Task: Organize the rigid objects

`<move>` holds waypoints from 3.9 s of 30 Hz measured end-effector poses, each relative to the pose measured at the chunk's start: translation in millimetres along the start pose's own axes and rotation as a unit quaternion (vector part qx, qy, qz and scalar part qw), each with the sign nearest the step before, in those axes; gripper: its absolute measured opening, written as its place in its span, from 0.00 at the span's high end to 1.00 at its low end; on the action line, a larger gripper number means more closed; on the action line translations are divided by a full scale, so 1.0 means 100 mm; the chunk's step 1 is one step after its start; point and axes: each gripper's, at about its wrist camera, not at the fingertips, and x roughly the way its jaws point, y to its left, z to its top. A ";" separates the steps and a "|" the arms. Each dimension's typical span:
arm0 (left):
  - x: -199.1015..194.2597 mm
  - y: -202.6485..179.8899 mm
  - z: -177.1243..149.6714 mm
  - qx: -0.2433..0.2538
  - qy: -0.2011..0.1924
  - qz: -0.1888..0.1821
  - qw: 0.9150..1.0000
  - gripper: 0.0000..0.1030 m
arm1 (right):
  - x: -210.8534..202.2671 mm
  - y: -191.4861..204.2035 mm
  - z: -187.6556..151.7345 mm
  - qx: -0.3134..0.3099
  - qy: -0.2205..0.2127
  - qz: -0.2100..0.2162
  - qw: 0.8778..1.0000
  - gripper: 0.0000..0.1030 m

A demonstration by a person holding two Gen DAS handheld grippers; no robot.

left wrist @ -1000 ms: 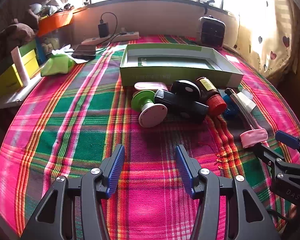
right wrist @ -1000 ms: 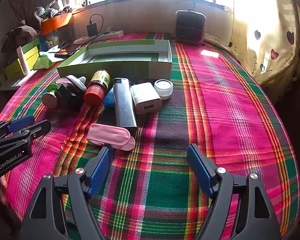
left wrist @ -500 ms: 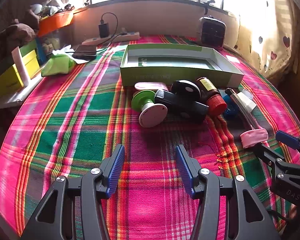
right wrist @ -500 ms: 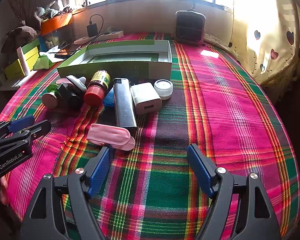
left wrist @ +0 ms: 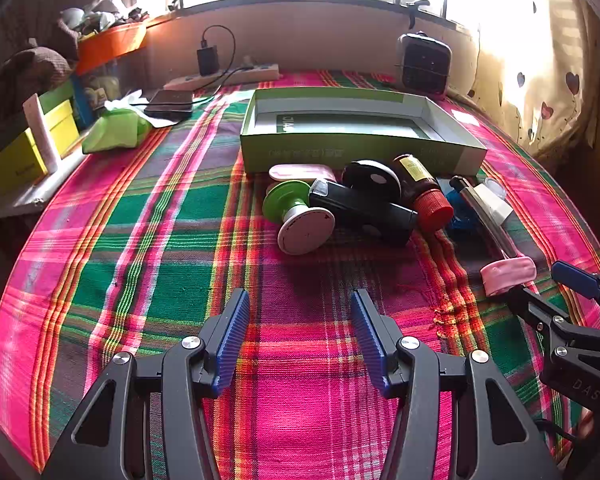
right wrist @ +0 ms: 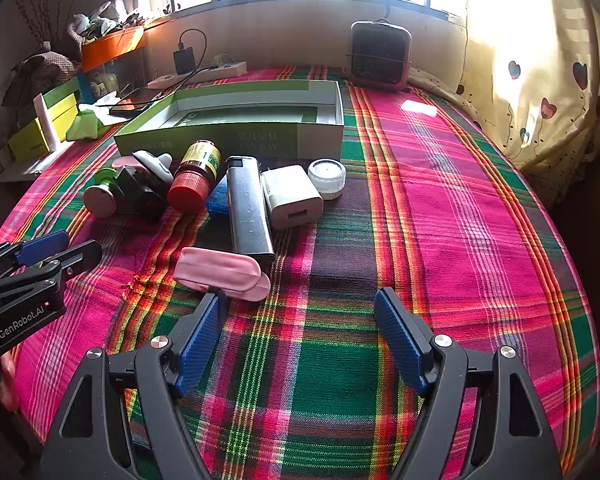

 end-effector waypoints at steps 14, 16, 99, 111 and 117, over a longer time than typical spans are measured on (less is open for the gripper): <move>0.00 0.00 0.00 0.000 0.000 0.000 1.000 0.50 | 0.00 0.00 0.00 0.000 0.000 0.000 1.000 0.26; 0.00 0.00 0.00 0.000 0.000 0.000 1.000 0.50 | 0.00 0.00 0.00 0.000 0.000 0.000 1.000 0.26; 0.27 0.31 0.51 0.036 0.022 -0.089 0.995 0.50 | 0.12 0.46 0.22 -0.124 0.026 0.189 0.974 0.41; 0.35 0.20 0.59 0.081 0.019 -0.100 0.991 0.50 | 0.11 0.44 0.23 -0.117 0.027 0.192 0.974 0.54; 0.41 0.21 0.58 0.077 0.028 -0.114 0.990 0.50 | 0.10 0.41 0.23 -0.112 0.027 0.189 0.975 0.59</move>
